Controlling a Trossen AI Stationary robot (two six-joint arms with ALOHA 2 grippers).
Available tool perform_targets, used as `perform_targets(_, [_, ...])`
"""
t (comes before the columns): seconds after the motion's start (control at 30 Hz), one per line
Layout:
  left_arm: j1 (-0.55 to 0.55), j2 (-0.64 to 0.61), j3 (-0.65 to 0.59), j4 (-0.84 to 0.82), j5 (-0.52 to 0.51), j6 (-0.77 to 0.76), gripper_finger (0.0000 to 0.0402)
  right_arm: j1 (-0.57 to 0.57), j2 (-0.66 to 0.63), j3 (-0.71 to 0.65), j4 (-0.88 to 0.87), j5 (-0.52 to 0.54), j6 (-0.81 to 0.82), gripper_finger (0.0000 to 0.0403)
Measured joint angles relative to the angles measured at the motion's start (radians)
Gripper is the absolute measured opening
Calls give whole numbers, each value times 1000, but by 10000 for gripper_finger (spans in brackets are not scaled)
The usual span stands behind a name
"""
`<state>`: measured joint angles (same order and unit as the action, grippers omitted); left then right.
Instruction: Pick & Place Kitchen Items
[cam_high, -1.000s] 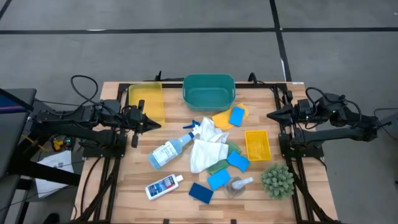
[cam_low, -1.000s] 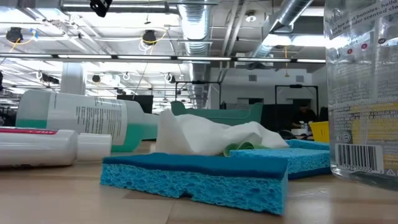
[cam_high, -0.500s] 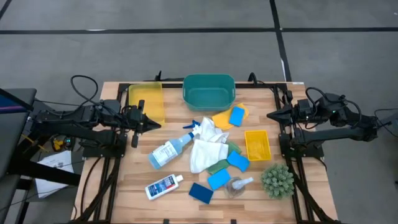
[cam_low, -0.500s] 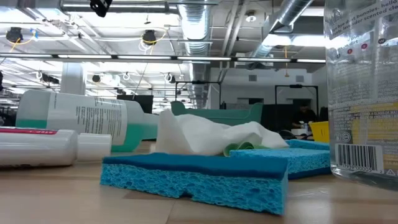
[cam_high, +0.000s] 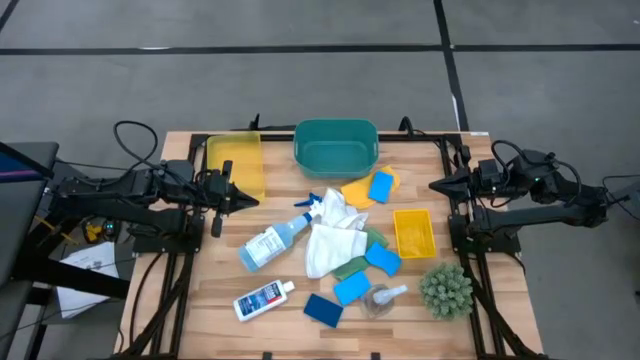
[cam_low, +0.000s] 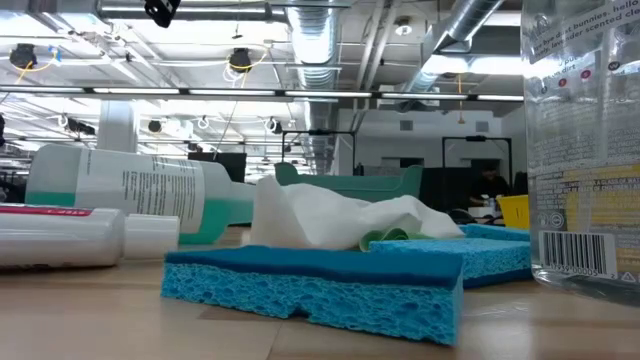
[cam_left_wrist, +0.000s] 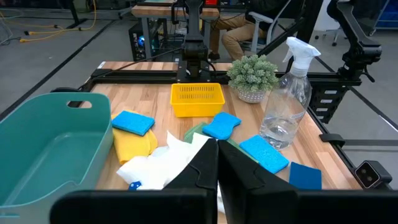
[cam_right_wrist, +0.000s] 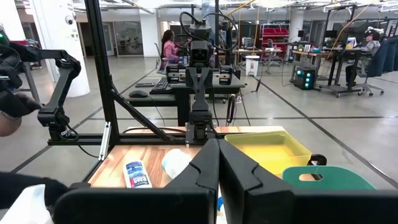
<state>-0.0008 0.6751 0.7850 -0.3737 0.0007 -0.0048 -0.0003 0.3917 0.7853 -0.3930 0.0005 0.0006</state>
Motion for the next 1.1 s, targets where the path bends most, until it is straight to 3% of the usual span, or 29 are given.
perform_targets(0.33, [0,0,0,24,0,-2,0,0,0,0,1,0,-8,0])
perform_targets(0.53, [0,0,-1,174,3,-147,0,-2,7,0,30,4,-32,0])
perform_targets(0.77, [0,0,-1,385,3,-173,0,-1,8,-1,72,2,10,0])
perform_targets(1.1, [0,10,-1,413,0,-182,0,7,21,-1,132,-12,357,0])
